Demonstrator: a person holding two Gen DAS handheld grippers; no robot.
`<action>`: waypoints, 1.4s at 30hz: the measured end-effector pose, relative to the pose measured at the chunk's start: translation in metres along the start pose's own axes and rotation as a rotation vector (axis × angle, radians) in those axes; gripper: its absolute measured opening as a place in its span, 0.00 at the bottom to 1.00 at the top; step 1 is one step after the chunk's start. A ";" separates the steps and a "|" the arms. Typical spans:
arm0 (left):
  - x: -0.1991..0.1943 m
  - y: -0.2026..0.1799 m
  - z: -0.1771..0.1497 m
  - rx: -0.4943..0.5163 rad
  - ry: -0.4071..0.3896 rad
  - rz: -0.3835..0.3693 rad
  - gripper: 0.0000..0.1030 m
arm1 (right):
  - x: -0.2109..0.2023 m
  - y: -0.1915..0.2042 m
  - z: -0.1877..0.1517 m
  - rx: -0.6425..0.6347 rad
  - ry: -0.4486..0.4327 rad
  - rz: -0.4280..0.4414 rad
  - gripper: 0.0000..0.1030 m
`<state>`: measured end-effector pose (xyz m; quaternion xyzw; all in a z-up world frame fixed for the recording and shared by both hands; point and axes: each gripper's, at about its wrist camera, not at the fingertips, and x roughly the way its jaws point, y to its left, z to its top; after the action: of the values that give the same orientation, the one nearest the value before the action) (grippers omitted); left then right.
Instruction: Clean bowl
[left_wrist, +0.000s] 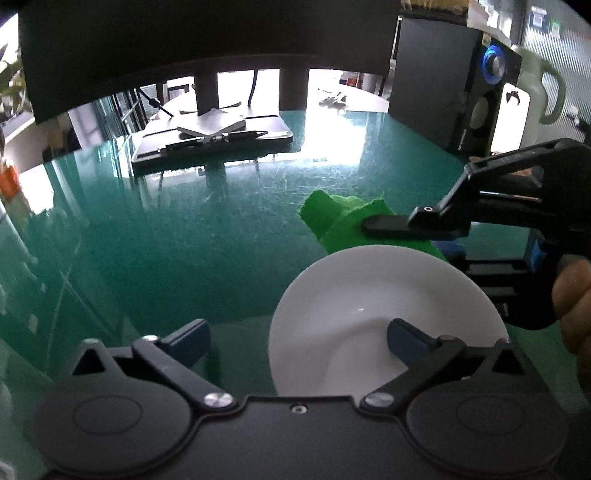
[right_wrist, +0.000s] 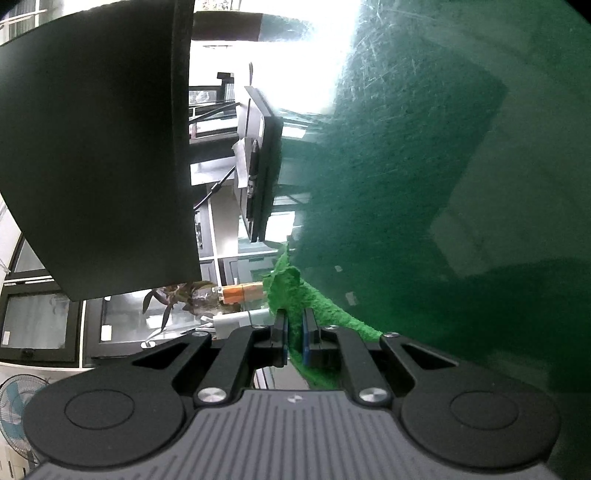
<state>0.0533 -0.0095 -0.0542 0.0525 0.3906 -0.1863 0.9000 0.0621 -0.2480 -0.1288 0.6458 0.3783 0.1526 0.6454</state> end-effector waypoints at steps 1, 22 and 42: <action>-0.001 0.000 -0.002 -0.008 -0.011 0.003 1.00 | 0.000 0.002 0.000 -0.010 0.003 -0.001 0.09; -0.011 -0.001 -0.025 -0.072 -0.156 -0.066 1.00 | 0.003 0.005 0.001 -0.056 0.017 -0.010 0.09; -0.009 0.000 -0.025 -0.072 -0.156 -0.073 1.00 | 0.002 0.008 -0.002 -0.076 0.009 -0.019 0.10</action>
<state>0.0306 -0.0013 -0.0646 -0.0086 0.3274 -0.2083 0.9216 0.0642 -0.2448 -0.1217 0.6164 0.3814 0.1638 0.6692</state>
